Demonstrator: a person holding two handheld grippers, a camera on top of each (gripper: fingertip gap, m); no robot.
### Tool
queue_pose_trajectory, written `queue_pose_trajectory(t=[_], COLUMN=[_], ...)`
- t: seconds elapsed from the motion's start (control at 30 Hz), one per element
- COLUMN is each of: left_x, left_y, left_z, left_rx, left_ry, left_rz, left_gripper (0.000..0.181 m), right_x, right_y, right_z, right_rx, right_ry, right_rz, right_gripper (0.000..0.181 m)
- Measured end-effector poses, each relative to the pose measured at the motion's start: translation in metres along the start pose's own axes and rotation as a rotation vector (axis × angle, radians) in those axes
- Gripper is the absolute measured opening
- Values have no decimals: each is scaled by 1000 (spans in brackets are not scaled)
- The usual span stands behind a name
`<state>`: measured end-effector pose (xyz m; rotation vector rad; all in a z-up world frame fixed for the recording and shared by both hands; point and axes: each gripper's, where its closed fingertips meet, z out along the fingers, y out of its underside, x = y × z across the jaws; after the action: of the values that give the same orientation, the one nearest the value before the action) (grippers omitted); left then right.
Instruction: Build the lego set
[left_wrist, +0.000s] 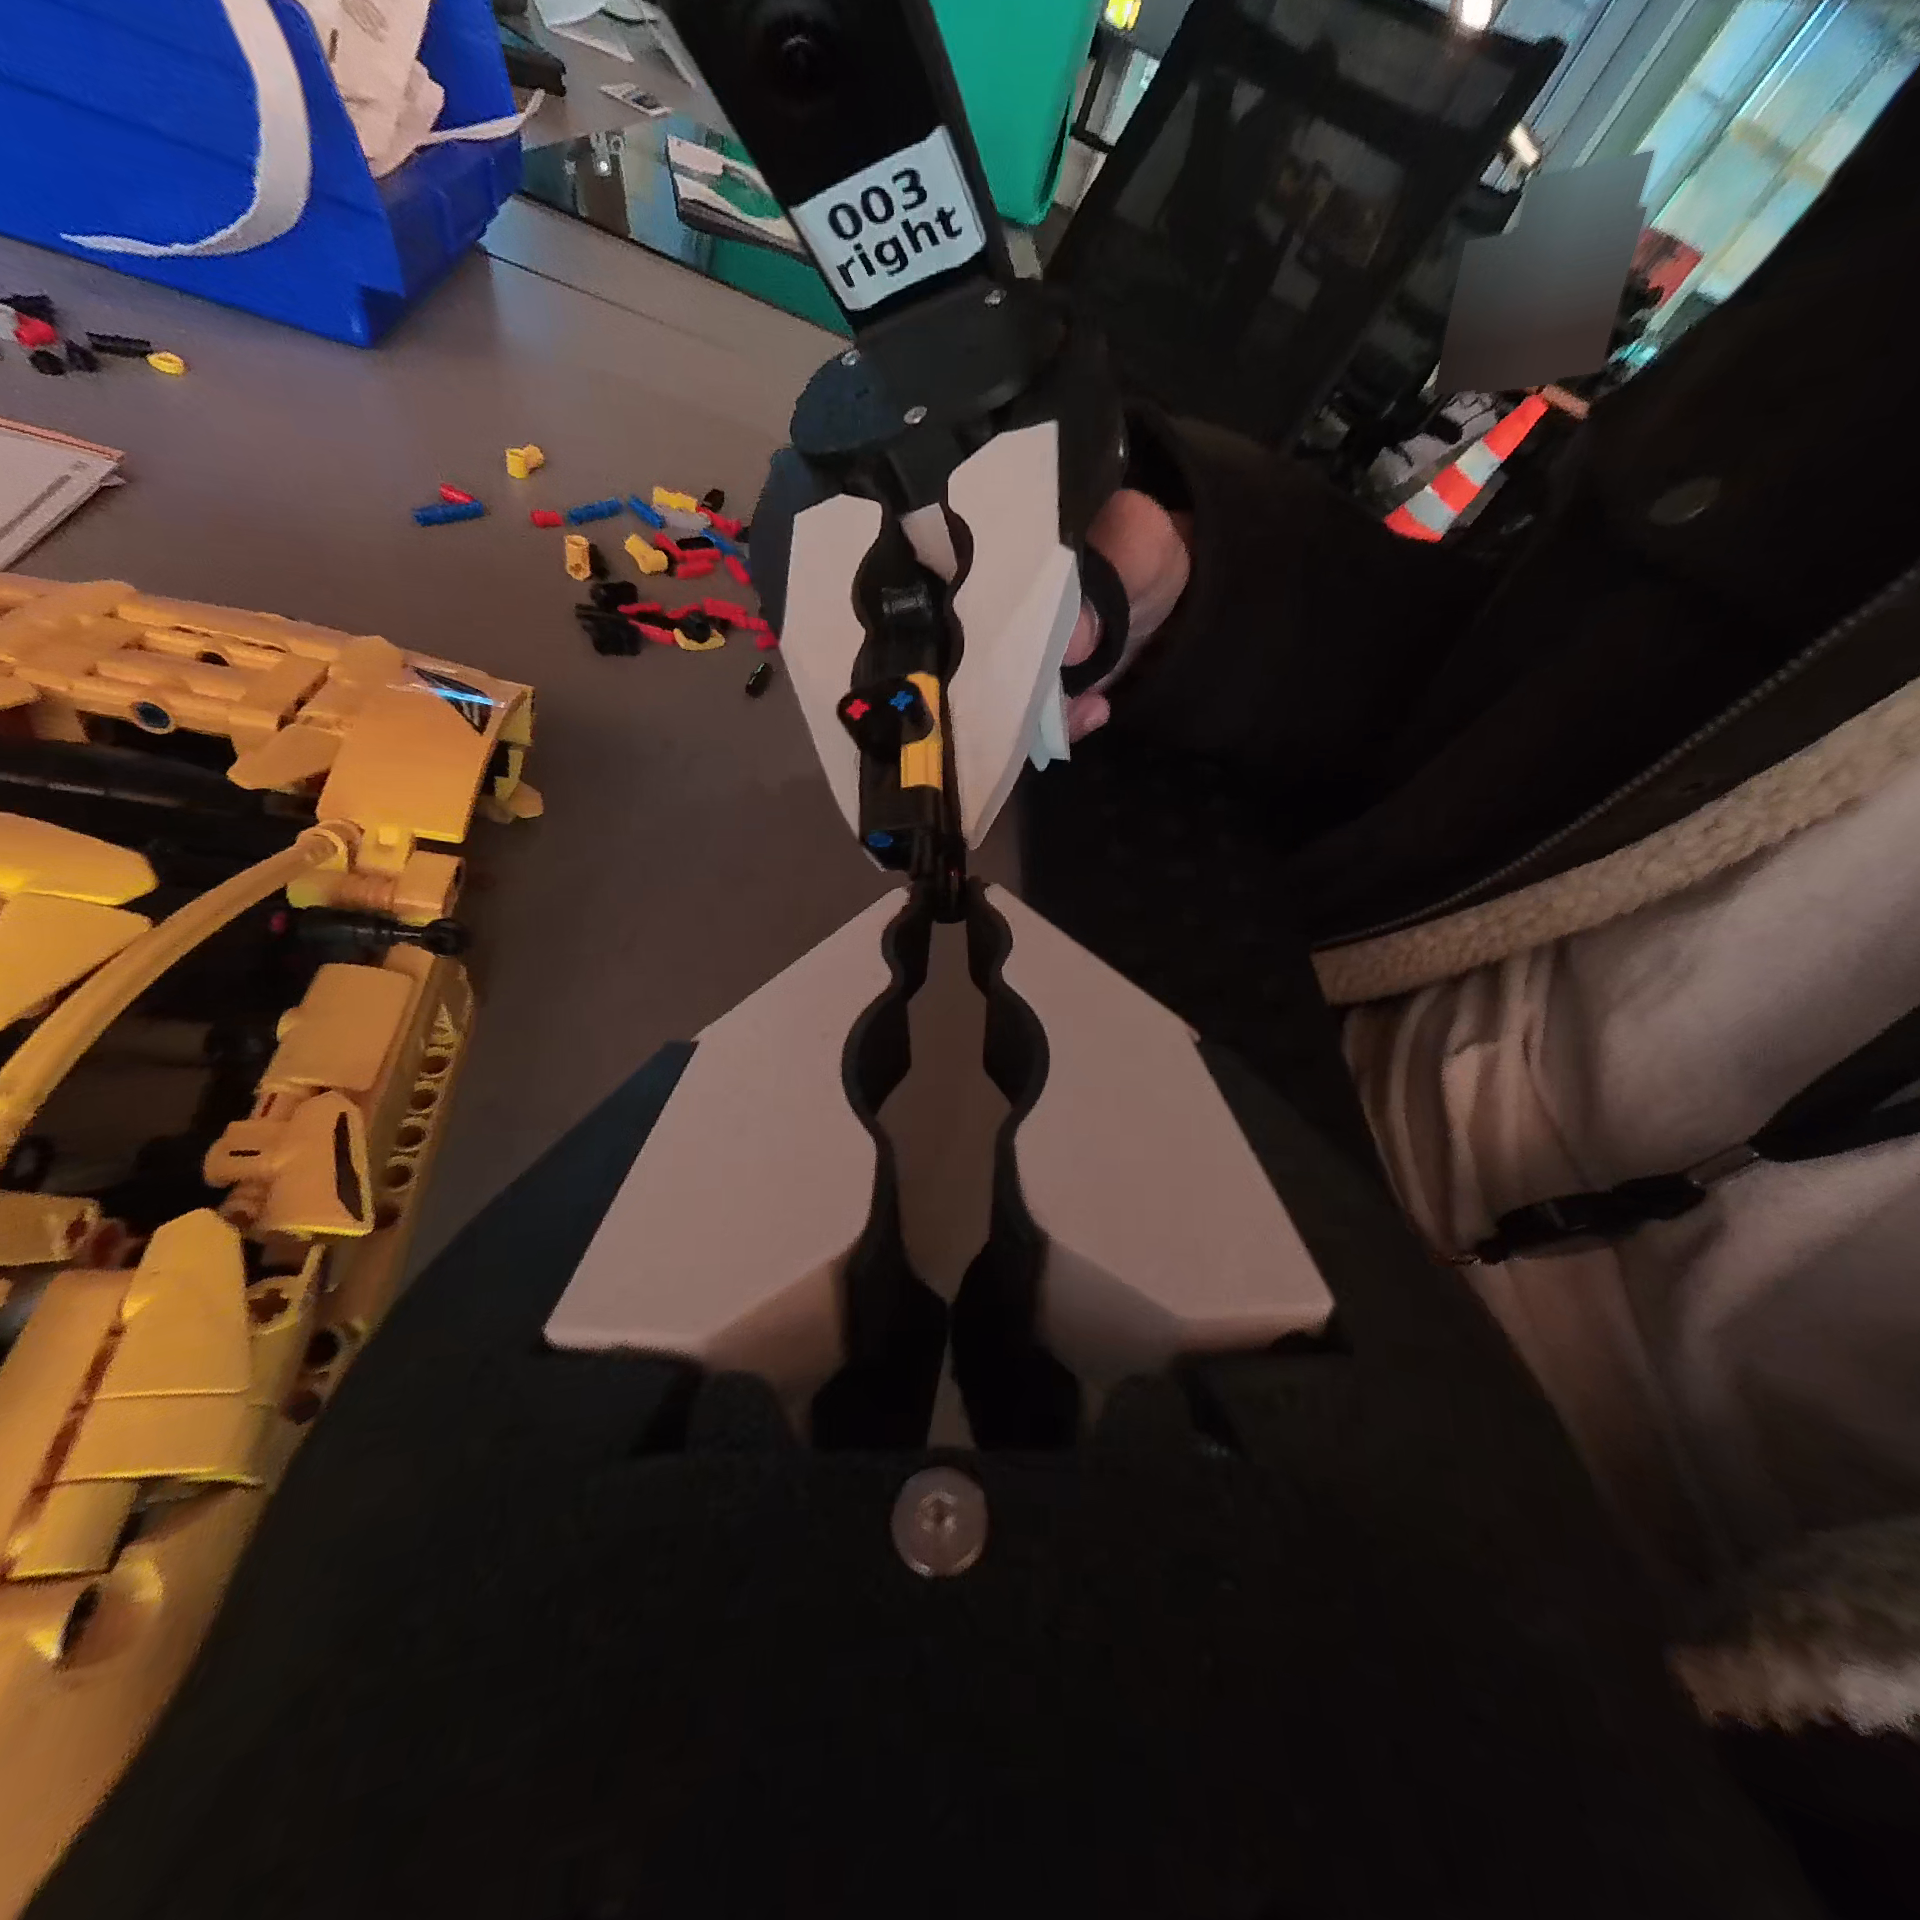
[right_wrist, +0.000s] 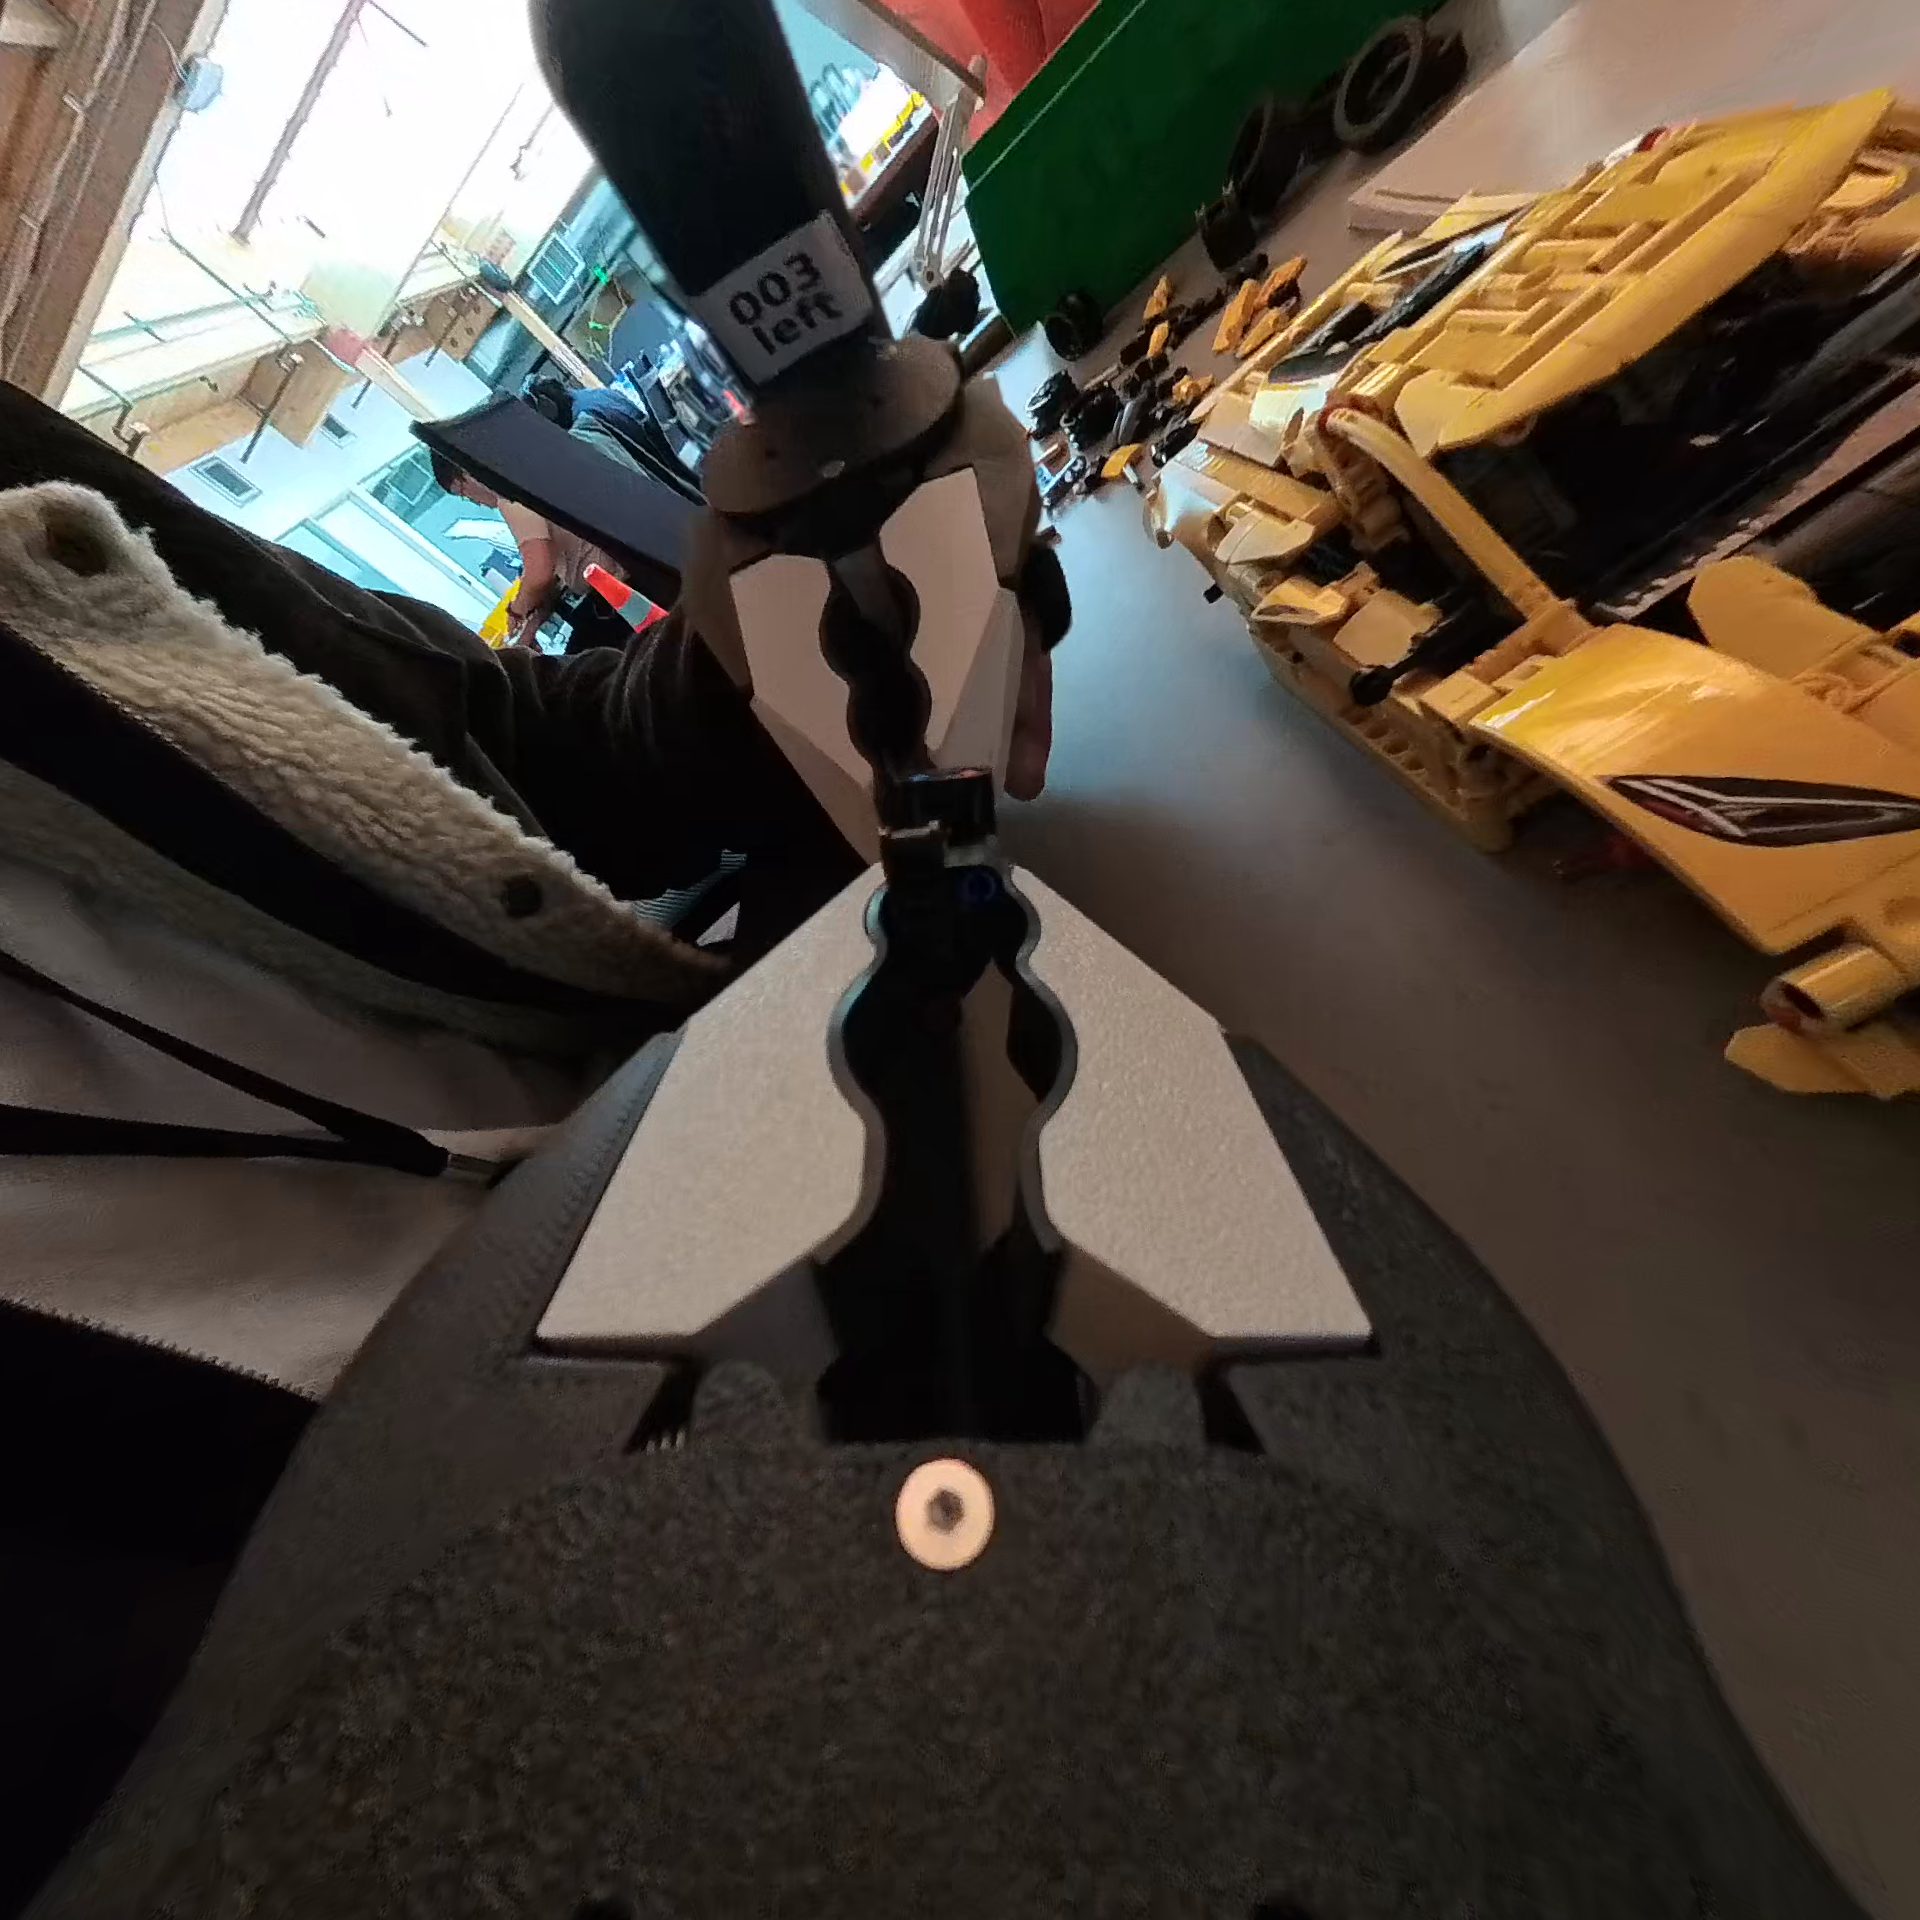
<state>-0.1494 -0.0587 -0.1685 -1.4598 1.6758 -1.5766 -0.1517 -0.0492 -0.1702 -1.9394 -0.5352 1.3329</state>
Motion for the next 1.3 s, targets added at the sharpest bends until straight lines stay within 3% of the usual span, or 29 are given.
queue_pose_trajectory(t=[0.43, 0.57, 0.73, 0.9, 1.07, 1.3], left_x=[-9, -17, -16, -11, -18, -18], left_y=[-31, -25, 27, 63, 74, 84], left_z=[-8, -26, -34, -31, -30, -23], left_rx=[202, 170, -106, -322, -476, -538], left_ry=[46, -41, -210, -342, -467, -424], left_rz=[-132, -90, 28, 50, 150, 83], left_gripper=[7, 22, 26, 25, 16, 14], right_x=[-1, 8, 19, 18, 16, 14], right_y=[-31, -40, -32, -32, -31, -31], right_z=[-12, -32, -29, -30, -29, -30], right_rx=[184, 278, 236, 241, 233, 240], right_ry=[-36, -34, 84, 79, 74, 69], right_rz=[66, 144, 95, 96, 96, 92], right_gripper=[14, 14, 13, 14, 14, 13])
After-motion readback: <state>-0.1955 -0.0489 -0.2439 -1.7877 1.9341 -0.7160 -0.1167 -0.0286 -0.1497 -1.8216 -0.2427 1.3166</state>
